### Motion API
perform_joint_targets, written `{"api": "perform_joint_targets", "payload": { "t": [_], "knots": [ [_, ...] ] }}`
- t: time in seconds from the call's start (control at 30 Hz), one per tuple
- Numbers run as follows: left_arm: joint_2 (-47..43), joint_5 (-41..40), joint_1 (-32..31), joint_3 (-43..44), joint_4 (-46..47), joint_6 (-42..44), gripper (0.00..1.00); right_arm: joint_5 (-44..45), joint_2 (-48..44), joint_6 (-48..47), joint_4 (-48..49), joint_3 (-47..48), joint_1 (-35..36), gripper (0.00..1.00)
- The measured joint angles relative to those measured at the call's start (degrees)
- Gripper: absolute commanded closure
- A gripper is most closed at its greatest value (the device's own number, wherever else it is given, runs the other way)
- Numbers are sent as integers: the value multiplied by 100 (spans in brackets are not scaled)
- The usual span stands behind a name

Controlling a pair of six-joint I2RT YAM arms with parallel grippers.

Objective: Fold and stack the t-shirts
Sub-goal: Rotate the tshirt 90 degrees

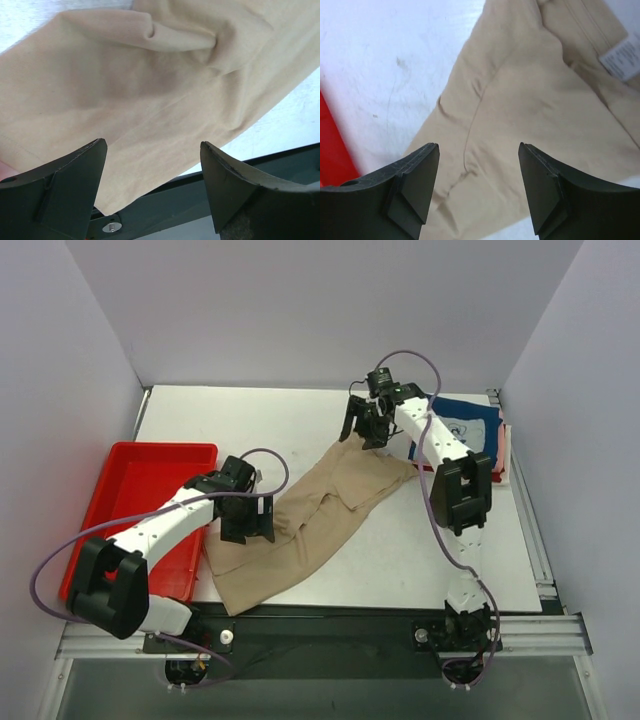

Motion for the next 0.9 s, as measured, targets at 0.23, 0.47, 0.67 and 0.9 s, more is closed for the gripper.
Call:
{"api": "perform_joint_targets", "payload": {
  "t": [0.23, 0.47, 0.67, 0.9],
  "knots": [
    [236, 393, 0, -59, 197, 127, 14, 133, -1189, -4, 142, -1655, -11, 35],
    [446, 468, 0, -59, 238, 175, 14, 562, -979, 70, 52, -2496, -46, 35],
    [597, 466, 0, -55, 238, 236, 14, 894, -754, 74, 72, -2417, -87, 36],
    [811, 387, 0, 170, 205, 278, 14, 1023, 37, 203, -490, -1405, -116, 40]
  ]
}}
